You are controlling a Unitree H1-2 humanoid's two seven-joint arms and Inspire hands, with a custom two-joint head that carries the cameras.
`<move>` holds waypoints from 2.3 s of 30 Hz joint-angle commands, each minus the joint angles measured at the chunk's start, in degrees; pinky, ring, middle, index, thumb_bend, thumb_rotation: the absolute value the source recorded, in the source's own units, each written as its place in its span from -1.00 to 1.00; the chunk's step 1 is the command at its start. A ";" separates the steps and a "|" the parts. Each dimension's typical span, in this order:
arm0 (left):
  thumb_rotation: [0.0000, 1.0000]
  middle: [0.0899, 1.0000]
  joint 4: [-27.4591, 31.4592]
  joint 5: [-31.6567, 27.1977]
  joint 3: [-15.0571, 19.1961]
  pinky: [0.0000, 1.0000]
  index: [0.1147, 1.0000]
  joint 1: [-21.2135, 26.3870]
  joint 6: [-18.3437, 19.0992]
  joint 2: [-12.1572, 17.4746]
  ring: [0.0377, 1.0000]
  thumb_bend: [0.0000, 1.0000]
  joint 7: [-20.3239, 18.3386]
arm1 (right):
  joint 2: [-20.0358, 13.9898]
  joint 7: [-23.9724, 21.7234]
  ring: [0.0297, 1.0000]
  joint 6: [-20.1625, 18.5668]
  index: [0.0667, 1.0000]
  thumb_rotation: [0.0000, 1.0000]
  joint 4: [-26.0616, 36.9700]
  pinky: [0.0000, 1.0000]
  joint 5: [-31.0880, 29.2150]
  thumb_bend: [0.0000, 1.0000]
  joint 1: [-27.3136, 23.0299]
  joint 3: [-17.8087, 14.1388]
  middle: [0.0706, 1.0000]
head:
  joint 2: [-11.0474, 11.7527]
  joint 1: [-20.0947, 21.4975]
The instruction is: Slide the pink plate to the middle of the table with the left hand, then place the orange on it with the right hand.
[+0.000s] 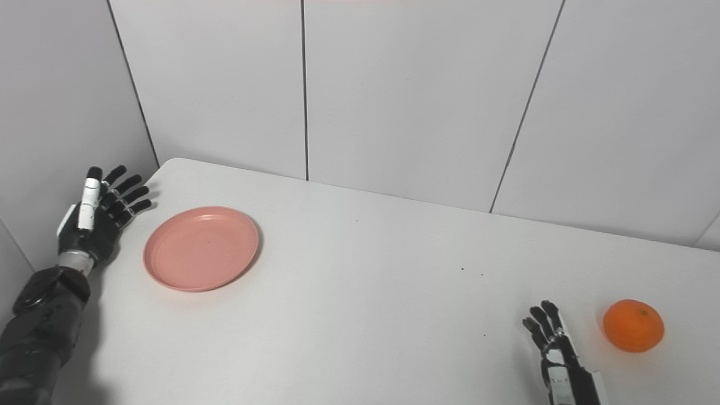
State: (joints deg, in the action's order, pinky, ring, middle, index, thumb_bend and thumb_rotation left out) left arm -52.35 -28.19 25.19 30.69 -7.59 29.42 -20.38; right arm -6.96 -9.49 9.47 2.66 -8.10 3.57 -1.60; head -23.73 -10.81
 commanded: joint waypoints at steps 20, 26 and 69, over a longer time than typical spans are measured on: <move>0.76 0.86 15.21 -0.96 0.00 0.95 0.84 -2.14 12.60 -6.43 0.87 0.50 7.29 | 1.24 -0.13 0.77 -0.72 0.87 0.90 -3.94 0.94 1.11 0.65 4.12 1.62 0.81 | -0.58 0.87; 0.75 0.86 15.09 -0.27 -0.60 1.00 0.87 -2.64 12.20 -6.77 0.88 0.49 7.92 | 1.19 -0.09 0.75 -0.13 0.86 0.88 -4.30 0.90 1.68 0.68 4.06 1.64 0.79 | -0.64 0.99; 0.70 0.76 27.13 -2.99 -3.27 0.82 0.85 -9.62 16.33 -13.16 0.76 0.50 8.10 | 0.03 -0.76 0.80 -1.31 0.86 0.88 -2.32 0.97 4.45 0.53 4.77 3.09 0.80 | -1.98 1.93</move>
State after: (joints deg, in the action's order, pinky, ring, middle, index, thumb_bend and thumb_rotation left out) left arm -25.16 -31.36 22.74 21.57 6.39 17.00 -12.59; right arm -7.95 -10.36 9.32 4.20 -3.38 4.57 0.49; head -25.66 -8.88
